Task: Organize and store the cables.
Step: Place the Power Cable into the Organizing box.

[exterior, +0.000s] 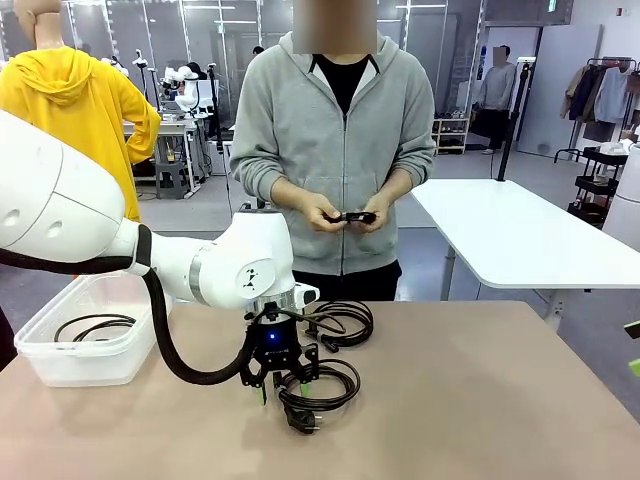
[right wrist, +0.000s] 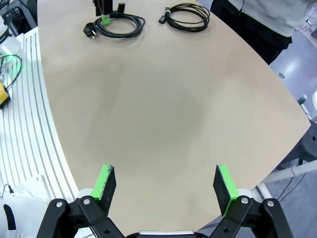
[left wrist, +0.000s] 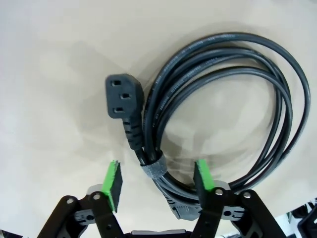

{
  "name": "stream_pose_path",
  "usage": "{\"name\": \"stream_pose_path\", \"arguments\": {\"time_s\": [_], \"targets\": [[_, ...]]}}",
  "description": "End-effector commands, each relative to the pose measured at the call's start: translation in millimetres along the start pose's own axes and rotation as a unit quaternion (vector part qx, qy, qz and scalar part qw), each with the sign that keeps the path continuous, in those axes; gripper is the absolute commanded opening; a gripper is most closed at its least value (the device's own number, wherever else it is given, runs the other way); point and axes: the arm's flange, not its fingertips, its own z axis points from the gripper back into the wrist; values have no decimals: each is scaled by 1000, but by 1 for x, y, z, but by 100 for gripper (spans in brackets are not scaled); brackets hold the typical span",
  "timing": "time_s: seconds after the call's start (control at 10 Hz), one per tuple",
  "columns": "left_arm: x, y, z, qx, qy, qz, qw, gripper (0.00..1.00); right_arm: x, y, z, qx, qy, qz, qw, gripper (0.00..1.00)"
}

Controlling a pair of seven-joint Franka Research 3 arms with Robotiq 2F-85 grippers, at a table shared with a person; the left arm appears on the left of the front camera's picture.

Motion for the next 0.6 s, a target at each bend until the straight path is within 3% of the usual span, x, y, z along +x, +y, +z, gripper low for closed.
{"name": "stream_pose_path", "arguments": {"time_s": [0.0,0.1,0.5], "targets": [[8,-2,-1,5,-10,21,1000,21,-1,-2,0,-2,-7,8,1000,100],[9,-1,-3,8,-10,23,1000,0,-1,-2,0,-2,-7,8,1000,100],[8,-2,0,9,-20,19,1000,0,-1,-2,0,-2,-7,8,1000,100]]}}
